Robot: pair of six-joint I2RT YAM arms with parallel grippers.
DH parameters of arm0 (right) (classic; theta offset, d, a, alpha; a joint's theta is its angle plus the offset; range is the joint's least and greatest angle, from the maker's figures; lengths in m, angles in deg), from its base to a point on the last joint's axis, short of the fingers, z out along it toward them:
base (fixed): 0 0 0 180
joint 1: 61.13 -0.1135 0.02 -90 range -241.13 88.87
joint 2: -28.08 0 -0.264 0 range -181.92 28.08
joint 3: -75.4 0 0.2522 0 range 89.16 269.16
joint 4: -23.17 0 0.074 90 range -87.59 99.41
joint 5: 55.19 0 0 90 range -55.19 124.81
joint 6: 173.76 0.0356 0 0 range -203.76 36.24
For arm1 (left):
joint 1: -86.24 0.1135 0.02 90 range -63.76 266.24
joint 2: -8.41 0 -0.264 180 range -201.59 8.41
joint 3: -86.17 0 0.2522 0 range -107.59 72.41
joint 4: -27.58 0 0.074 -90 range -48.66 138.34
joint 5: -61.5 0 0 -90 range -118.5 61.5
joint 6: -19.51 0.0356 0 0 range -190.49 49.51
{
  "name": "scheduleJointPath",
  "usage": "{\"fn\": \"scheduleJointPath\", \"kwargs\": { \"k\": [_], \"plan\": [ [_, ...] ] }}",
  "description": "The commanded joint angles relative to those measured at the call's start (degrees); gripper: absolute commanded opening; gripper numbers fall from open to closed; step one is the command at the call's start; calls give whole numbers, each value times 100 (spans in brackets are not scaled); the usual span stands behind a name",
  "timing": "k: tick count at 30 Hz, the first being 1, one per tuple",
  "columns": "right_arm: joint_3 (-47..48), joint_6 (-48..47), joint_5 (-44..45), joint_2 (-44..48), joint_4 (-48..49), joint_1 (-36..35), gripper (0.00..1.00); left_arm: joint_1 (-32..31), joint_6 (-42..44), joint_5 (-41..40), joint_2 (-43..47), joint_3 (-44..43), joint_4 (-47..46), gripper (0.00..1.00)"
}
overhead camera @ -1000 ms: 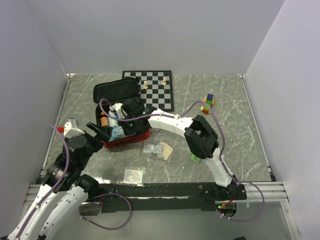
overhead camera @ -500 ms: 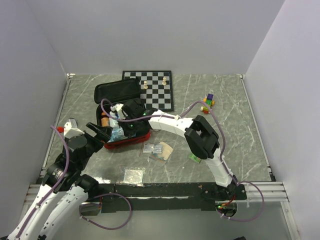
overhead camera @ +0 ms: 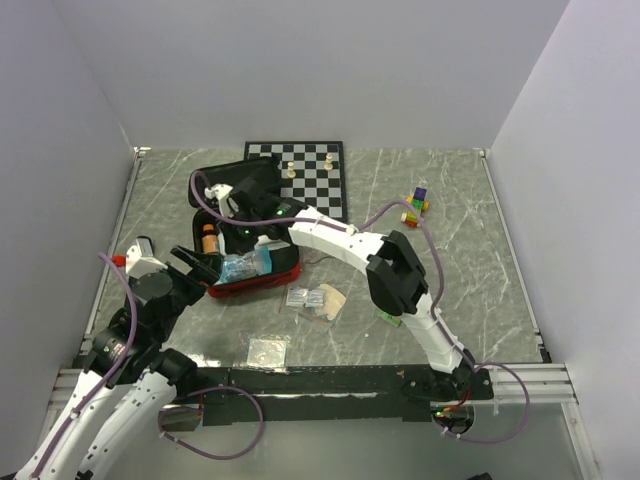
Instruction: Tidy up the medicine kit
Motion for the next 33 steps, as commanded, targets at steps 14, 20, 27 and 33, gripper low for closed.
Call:
{"fn": "scheduleJointPath", "kwargs": {
  "k": [14, 20, 27, 33],
  "plan": [
    [171, 763, -67, -538, 447, 143, 0, -21, 132, -198, 19, -242, 85, 99],
    [821, 851, -40, -977, 159, 187, 0, -21, 141, -232, -16, -260, 102, 99],
    [716, 1071, -84, -1038, 361, 267, 0, -21, 159, -215, -42, -260, 85, 99],
    [751, 1150, 12, -1091, 457, 310, 0, -21, 167, -215, -122, -260, 94, 99]
  ]
}}
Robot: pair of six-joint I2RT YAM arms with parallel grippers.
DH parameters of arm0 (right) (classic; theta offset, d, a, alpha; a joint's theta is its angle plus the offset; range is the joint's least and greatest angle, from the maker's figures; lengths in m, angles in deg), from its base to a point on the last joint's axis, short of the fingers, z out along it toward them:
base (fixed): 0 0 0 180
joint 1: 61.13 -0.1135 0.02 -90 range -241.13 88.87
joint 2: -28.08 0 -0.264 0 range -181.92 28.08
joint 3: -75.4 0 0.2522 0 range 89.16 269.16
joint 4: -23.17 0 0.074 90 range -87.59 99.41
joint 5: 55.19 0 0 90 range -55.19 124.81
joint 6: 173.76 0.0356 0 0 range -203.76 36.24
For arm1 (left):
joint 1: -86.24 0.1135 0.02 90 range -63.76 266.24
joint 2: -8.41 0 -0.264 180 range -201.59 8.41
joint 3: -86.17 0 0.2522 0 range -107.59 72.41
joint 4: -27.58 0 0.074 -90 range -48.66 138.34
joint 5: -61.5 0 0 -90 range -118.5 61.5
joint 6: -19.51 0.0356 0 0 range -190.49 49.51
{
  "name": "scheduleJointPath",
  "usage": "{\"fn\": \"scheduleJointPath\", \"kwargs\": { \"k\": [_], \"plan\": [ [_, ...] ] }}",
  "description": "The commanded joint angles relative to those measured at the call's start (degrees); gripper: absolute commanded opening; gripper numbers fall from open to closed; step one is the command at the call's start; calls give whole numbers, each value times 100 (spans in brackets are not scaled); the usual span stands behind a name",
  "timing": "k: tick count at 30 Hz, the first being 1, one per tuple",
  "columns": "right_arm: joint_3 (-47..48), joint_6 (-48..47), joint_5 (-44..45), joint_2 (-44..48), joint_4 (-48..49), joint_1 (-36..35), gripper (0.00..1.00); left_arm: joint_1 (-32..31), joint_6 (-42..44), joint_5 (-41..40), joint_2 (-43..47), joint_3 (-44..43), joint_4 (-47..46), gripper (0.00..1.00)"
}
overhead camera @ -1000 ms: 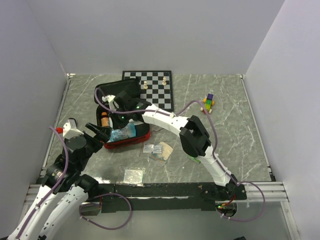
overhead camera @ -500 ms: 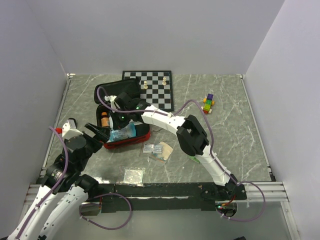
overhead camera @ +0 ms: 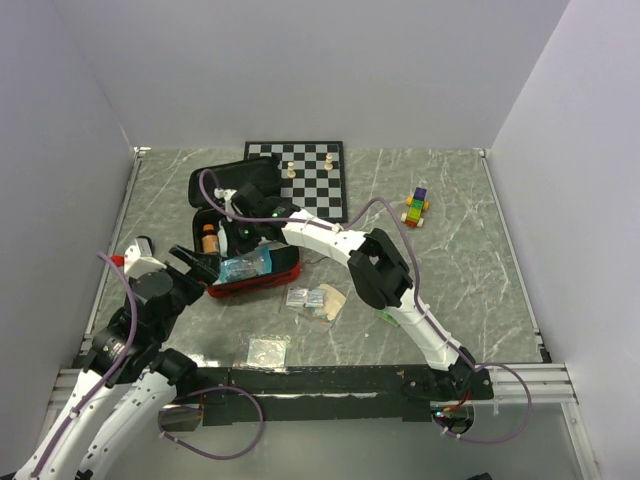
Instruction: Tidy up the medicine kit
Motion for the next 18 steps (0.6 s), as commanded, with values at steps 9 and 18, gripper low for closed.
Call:
{"fn": "scheduleJointPath", "kwargs": {
  "k": [9, 18],
  "plan": [
    [-34, 196, -199, 150, 642, 129, 6, -21, 113, -75, -80, -188, 11, 99],
    [-1826, 134, -158, 1898, 1355, 138, 20, -21, 86, -93, 34, -197, -33, 99]
  ]
}}
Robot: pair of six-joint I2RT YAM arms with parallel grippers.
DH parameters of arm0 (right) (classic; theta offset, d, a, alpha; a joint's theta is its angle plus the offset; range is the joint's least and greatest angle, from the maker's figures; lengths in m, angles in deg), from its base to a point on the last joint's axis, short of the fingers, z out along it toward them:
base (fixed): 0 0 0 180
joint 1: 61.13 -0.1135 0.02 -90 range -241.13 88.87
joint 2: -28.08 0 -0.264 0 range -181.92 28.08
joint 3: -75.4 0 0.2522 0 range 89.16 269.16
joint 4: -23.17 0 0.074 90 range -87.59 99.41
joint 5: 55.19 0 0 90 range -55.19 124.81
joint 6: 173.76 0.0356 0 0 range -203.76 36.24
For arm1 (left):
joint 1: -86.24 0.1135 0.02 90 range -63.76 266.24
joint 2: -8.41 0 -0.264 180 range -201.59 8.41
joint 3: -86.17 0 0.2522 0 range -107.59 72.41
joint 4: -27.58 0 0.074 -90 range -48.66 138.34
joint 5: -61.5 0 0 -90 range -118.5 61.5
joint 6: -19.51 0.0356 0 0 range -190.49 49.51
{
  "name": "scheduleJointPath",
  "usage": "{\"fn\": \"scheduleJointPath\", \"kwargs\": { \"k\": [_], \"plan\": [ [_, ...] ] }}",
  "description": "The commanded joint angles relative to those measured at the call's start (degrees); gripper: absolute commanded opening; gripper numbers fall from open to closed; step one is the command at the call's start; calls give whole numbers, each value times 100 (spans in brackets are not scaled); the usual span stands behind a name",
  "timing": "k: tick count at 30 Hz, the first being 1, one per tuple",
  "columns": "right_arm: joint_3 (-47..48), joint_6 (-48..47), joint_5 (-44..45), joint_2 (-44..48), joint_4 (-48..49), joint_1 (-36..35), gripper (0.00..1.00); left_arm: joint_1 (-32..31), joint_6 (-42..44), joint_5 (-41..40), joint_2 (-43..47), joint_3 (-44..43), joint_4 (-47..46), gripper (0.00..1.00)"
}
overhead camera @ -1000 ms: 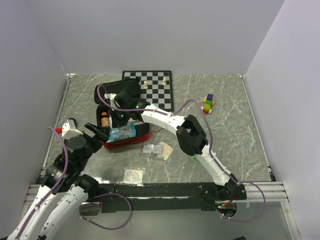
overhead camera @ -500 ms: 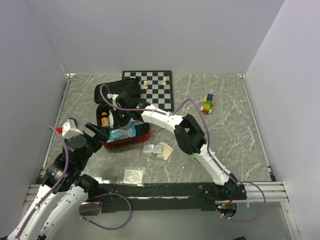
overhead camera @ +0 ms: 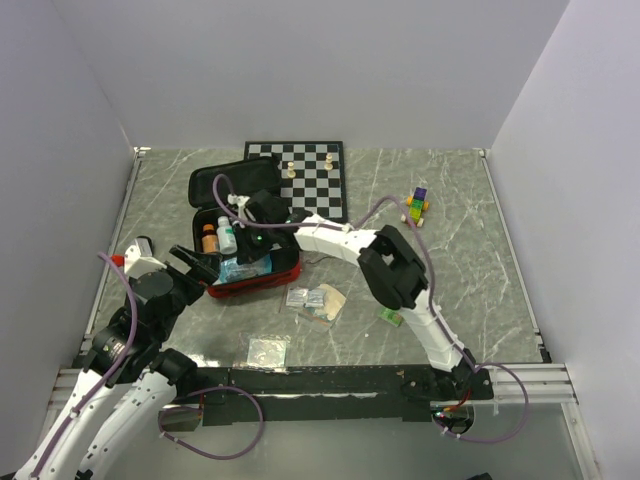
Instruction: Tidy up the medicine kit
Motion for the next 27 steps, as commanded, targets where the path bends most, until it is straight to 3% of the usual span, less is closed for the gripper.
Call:
{"fn": "scheduleJointPath", "kwargs": {
  "k": [1, 5, 8, 11, 16, 19, 21, 27],
  "plan": [
    [-503, -86, 177, 1403, 507, 27, 22, -21, 88, -73, 54, -194, -51, 99],
    [-1144, -297, 835, 2255, 200, 27, 25, -21, 80, 6, 10, -203, -138, 99],
    [-2039, -342, 1835, 3063, 146, 27, 25, -21, 80, 111, -8, -177, -218, 99],
    [-3137, -158, 2926, 3776, -134, 62, 29, -21, 62, 243, -25, -72, -349, 96],
    [-4386, 518, 3851, 4567, -1197, 299, 36, -21, 36, 603, -183, 113, -692, 96],
    [-5318, 1141, 4123, 5261, -1304, 457, 60, -21, 36, 805, -332, 192, -868, 96],
    [-5854, 1511, 4238, 5657, -1348, 562, 99, -21, 18, 911, -429, 236, -982, 96],
    [-6708, 2531, 4511, 6546, -1681, 765, 100, -21, 18, 1140, -605, 333, -1255, 96]
  ]
}}
